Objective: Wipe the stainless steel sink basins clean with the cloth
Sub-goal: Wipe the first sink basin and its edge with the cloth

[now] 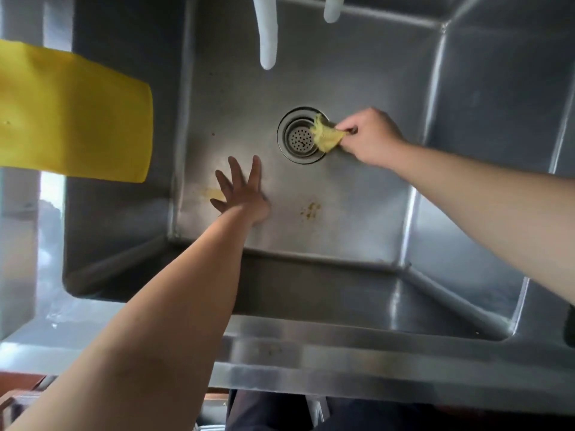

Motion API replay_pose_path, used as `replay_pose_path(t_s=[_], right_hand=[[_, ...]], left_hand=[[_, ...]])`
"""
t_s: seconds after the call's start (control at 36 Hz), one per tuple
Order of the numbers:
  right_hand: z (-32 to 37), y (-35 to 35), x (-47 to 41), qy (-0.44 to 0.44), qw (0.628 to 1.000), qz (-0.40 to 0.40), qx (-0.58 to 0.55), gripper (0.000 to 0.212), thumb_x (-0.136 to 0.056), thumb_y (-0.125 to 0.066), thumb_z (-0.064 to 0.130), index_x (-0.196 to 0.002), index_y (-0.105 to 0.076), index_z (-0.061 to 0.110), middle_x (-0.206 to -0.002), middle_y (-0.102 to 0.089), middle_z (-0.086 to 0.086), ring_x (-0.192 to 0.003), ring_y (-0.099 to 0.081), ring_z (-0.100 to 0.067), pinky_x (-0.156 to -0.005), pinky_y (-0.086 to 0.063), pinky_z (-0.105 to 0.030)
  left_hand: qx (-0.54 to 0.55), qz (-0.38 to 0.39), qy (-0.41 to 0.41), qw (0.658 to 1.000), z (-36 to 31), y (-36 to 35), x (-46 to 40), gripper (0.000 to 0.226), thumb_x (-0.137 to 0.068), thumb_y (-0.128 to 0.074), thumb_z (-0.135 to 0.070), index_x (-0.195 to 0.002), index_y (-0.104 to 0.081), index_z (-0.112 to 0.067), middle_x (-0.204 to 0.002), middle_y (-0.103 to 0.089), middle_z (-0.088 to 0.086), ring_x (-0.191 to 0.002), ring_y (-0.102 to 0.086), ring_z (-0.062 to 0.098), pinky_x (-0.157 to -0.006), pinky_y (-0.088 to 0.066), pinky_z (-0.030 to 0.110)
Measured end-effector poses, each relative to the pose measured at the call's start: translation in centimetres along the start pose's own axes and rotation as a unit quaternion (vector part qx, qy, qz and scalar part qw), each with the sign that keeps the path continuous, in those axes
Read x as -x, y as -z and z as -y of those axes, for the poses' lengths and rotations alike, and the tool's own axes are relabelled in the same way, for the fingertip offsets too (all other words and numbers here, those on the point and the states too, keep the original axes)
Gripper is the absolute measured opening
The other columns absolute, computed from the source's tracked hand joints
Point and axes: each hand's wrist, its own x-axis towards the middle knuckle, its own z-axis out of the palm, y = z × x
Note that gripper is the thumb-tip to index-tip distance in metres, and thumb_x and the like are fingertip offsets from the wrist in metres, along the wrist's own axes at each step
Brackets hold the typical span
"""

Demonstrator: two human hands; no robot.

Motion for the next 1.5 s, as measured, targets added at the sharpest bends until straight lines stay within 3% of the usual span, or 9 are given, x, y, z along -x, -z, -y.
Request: replay_pose_path(t_s=[0.31, 0.61, 0.75, 0.89, 1.03, 1.14, 1.31, 1.39, 1.5], right_hand=[[2.0, -9.5, 5.2, 0.112, 0.949, 0.135, 0.262, 0.029, -0.083, -0.058, 0.007, -0.106, -0.071, 0.018, -0.111, -0.062, -0.006, -0.106, -0.061, -0.034, -0.085, -0.052, -0.037], [1.9, -12.3, 9.8, 0.074, 0.955, 0.240, 0.155, 0.030, -0.087, -0.060, 0.013, -0.113, -0.072, 0.020, -0.117, -0.068, -0.009, -0.109, -0.063, -0.034, -0.095, -0.052, -0.038], [1.9, -13.1, 10.4, 0.032, 0.951, 0.289, 0.102, 0.026, -0.083, -0.058, 0.011, -0.098, -0.076, 0.023, -0.107, -0.072, -0.005, -0.101, -0.064, -0.030, -0.078, -0.045, -0.024], [2.5, -12.6, 10.5, 0.007, 0.941, 0.329, 0.080, 0.027, -0.087, -0.063, 0.009, -0.109, -0.074, 0.020, -0.113, -0.071, -0.001, -0.104, -0.064, -0.022, -0.076, -0.041, -0.021], [3.3, -11.0, 10.0, -0.046, 0.923, 0.380, 0.047, 0.031, -0.087, -0.069, 0.010, -0.117, -0.071, 0.017, -0.115, -0.070, -0.002, -0.093, -0.057, -0.015, -0.077, -0.040, -0.021], [3.9, -8.6, 10.0, -0.079, 0.902, 0.424, 0.013, 0.034, -0.087, -0.069, 0.010, -0.121, -0.069, 0.016, -0.117, -0.069, -0.003, -0.095, -0.058, -0.016, -0.084, -0.050, -0.029], [3.7, -4.9, 11.5, -0.147, 0.925, 0.298, -0.183, 0.021, -0.093, -0.057, 0.005, -0.106, -0.069, 0.014, -0.098, -0.071, -0.013, -0.085, -0.066, -0.024, -0.079, -0.054, -0.038], [3.1, -3.8, 12.0, -0.182, 0.910, 0.242, -0.285, 0.016, -0.097, -0.055, 0.009, -0.104, -0.068, 0.013, -0.102, -0.073, -0.018, -0.083, -0.070, -0.025, -0.082, -0.057, -0.047], [4.2, -2.6, 12.5, -0.155, 0.903, 0.229, -0.328, 0.016, -0.097, -0.059, 0.012, -0.107, -0.069, 0.020, -0.096, -0.075, -0.006, -0.081, -0.069, -0.018, -0.071, -0.056, -0.034]], left_hand=[[-0.002, -0.010, 0.001, 1.000, 0.0, -0.5, -0.5, 0.094, -0.095, -0.045, -0.006, -0.148, 0.018, -0.051, -0.156, 0.038, -0.006, -0.146, 0.028, 0.033, -0.114, -0.010, 0.068], [0.010, -0.009, -0.006, 1.000, 0.3, -0.5, -0.7, 0.100, -0.093, -0.050, -0.004, -0.147, 0.019, -0.053, -0.155, 0.039, -0.007, -0.146, 0.030, 0.032, -0.113, -0.007, 0.067], [0.002, -0.014, -0.005, 1.000, 0.3, -0.6, -0.8, 0.104, -0.090, -0.049, 0.002, -0.147, 0.019, -0.053, -0.155, 0.039, -0.007, -0.146, 0.028, 0.032, -0.113, -0.011, 0.067], [0.003, -0.011, 0.001, 1.000, 0.0, -0.2, -0.5, 0.106, -0.085, -0.039, 0.013, -0.148, 0.015, -0.053, -0.157, 0.036, -0.008, -0.147, 0.027, 0.031, -0.114, -0.010, 0.066], [0.048, -0.003, 0.011, 0.999, -0.4, 1.9, 0.2, 0.092, -0.086, -0.039, 0.006, -0.151, -0.007, -0.052, -0.162, 0.017, -0.010, -0.151, 0.012, 0.028, -0.115, -0.011, 0.064], [0.111, -0.009, 0.004, 0.994, 0.2, 3.5, 0.9, 0.065, -0.086, -0.043, -0.012, -0.143, -0.037, -0.041, -0.150, -0.031, 0.001, -0.140, -0.029, 0.030, -0.111, -0.032, 0.053], [0.223, 0.075, -0.127, 0.964, 1.2, 5.7, 4.0, 0.057, -0.086, -0.059, -0.003, -0.139, -0.052, -0.026, -0.136, -0.057, 0.008, -0.115, -0.061, 0.027, -0.097, -0.051, 0.034], [0.223, 0.109, -0.209, 0.946, 1.4, 7.1, 5.9, 0.067, -0.083, -0.069, -0.005, -0.142, -0.048, -0.028, -0.145, -0.048, 0.004, -0.123, -0.056, 0.022, -0.093, -0.047, 0.030], [0.246, 0.175, -0.289, 0.908, 0.4, 9.0, 8.0, 0.073, -0.082, -0.078, -0.016, -0.144, -0.043, -0.030, -0.147, -0.046, 0.001, -0.137, -0.039, 0.014, -0.107, -0.041, 0.030]])
